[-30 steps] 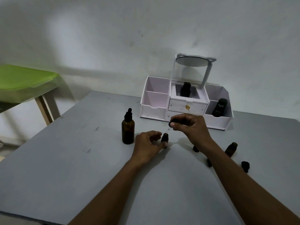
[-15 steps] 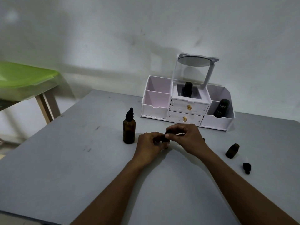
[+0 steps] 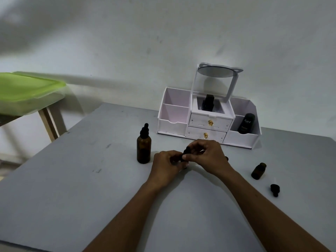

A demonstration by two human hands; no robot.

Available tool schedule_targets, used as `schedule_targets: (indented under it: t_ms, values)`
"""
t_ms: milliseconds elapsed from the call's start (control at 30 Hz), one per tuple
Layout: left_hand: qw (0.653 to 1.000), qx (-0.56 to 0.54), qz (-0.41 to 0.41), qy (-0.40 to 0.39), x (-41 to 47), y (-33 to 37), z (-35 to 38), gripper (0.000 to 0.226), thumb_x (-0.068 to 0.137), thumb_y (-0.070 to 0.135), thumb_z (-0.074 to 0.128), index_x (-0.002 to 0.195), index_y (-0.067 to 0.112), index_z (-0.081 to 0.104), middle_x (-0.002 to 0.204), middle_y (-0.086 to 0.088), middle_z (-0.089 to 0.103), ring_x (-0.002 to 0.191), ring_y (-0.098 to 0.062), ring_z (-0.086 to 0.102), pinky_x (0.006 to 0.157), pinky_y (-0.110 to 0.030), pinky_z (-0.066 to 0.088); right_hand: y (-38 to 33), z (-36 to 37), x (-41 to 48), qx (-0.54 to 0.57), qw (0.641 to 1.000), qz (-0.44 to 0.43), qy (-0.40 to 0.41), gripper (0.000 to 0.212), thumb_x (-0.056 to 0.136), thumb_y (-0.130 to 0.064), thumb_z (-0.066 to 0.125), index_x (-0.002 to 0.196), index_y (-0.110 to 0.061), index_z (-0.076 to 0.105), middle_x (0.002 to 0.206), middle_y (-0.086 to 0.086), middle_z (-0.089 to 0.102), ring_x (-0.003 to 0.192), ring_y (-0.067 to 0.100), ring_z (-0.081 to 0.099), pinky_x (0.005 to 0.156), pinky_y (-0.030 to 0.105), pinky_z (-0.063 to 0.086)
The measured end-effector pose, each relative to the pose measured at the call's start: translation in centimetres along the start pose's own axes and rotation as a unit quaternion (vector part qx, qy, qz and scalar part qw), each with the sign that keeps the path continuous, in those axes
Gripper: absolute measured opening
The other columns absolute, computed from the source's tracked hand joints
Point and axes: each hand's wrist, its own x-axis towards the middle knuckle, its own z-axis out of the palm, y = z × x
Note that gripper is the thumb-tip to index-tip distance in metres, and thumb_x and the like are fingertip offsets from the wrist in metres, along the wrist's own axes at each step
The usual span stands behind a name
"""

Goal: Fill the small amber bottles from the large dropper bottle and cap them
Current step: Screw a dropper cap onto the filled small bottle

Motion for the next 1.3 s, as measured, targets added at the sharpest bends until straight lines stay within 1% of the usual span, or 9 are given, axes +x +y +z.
schedule_targets:
  t_ms: [167, 333, 500, 733, 900, 1000, 1100, 1200, 1300]
  values:
    - [1.000, -0.007, 0.003, 0.002, -0.18, 0.05, 0.02, 0.033, 0.081, 0.026, 0.075, 0.113, 0.021, 0.070, 0.111, 0.002, 0.072, 0.094, -0.002, 0.063, 0.085, -0.012, 0.046, -0.16, -0.01, -0.09, -0.004, 1.000, -0.026, -0.006, 0.042, 0.072, -0.019, 0.088, 0.111, -0.020, 0.074, 0.096, -0.010, 0.073, 0.087, 0.001, 0.070, 0.080, 0.020, 0.060]
    - [1.000, 0.001, 0.012, 0.003, -0.16, 0.05, -0.03, 0.033, 0.080, 0.028, 0.076, 0.113, 0.022, 0.071, 0.109, 0.003, 0.072, 0.092, -0.002, 0.064, 0.081, -0.007, 0.046, -0.04, 0.14, -0.03, -0.015, 1.000, -0.017, 0.001, 0.029, 0.069, -0.021, 0.090, 0.095, -0.020, 0.076, 0.082, -0.012, 0.072, 0.076, 0.002, 0.068, 0.071, 0.013, 0.055]
    - [1.000, -0.005, 0.010, 0.002, -0.24, 0.10, 0.02, 0.031, 0.081, 0.026, 0.075, 0.112, 0.022, 0.071, 0.110, 0.003, 0.072, 0.097, -0.006, 0.066, 0.092, -0.023, 0.052, -0.27, 0.05, -0.14, -0.015, 0.999, -0.038, -0.009, 0.041, 0.074, -0.019, 0.087, 0.113, -0.021, 0.073, 0.098, -0.012, 0.071, 0.089, 0.001, 0.067, 0.080, 0.021, 0.059]
    - [1.000, 0.005, 0.016, 0.007, -0.23, 0.17, -0.04, 0.032, 0.080, 0.028, 0.076, 0.111, 0.022, 0.071, 0.109, 0.002, 0.072, 0.095, -0.004, 0.064, 0.086, -0.015, 0.050, -0.06, 0.14, 0.04, -0.016, 1.000, -0.011, 0.005, 0.035, 0.068, -0.028, 0.091, 0.099, -0.022, 0.075, 0.085, -0.012, 0.071, 0.075, 0.003, 0.067, 0.069, 0.011, 0.054]
    - [1.000, -0.003, 0.006, 0.003, -0.23, 0.18, 0.08, 0.034, 0.080, 0.028, 0.076, 0.113, 0.021, 0.071, 0.110, 0.002, 0.072, 0.098, -0.010, 0.066, 0.092, -0.024, 0.052, -0.10, 0.24, -0.16, -0.012, 0.999, -0.039, -0.013, 0.030, 0.075, -0.012, 0.085, 0.103, -0.019, 0.076, 0.089, -0.014, 0.072, 0.084, -0.003, 0.069, 0.078, 0.019, 0.059]
    - [1.000, 0.012, 0.016, 0.011, -0.16, 0.09, 0.10, 0.032, 0.079, 0.029, 0.076, 0.110, 0.023, 0.072, 0.106, 0.003, 0.073, 0.093, -0.007, 0.066, 0.087, -0.019, 0.052, -0.18, 0.49, 0.00, -0.010, 1.000, -0.012, 0.013, 0.027, 0.067, -0.026, 0.092, 0.087, -0.019, 0.075, 0.077, -0.011, 0.071, 0.069, 0.001, 0.065, 0.064, 0.011, 0.052]
    - [1.000, 0.011, 0.017, 0.011, -0.16, 0.00, 0.16, 0.029, 0.080, 0.028, 0.076, 0.109, 0.023, 0.072, 0.106, 0.003, 0.073, 0.093, -0.006, 0.066, 0.087, -0.020, 0.053, -0.29, 0.69, -0.05, -0.011, 1.000, -0.019, 0.017, 0.038, 0.065, -0.034, 0.092, 0.097, -0.020, 0.075, 0.086, -0.009, 0.073, 0.076, 0.002, 0.067, 0.068, 0.014, 0.056]
    - [1.000, 0.005, 0.004, 0.002, -0.15, -0.01, 0.16, 0.032, 0.081, 0.028, 0.075, 0.112, 0.022, 0.071, 0.110, 0.003, 0.072, 0.098, -0.009, 0.067, 0.090, -0.023, 0.052, -0.33, 0.77, -0.20, -0.013, 0.998, -0.053, 0.003, 0.031, 0.076, -0.016, 0.084, 0.106, -0.017, 0.076, 0.096, -0.004, 0.075, 0.087, 0.006, 0.070, 0.077, 0.023, 0.060]
    - [1.000, 0.008, 0.003, 0.004, -0.09, -0.01, 0.10, 0.035, 0.079, 0.031, 0.077, 0.113, 0.022, 0.071, 0.109, 0.003, 0.073, 0.097, -0.009, 0.067, 0.091, -0.025, 0.053, -0.31, 0.89, -0.14, -0.024, 0.999, -0.046, 0.018, 0.020, 0.075, -0.019, 0.086, 0.093, -0.017, 0.077, 0.080, -0.008, 0.072, 0.072, 0.003, 0.066, 0.069, 0.013, 0.053]
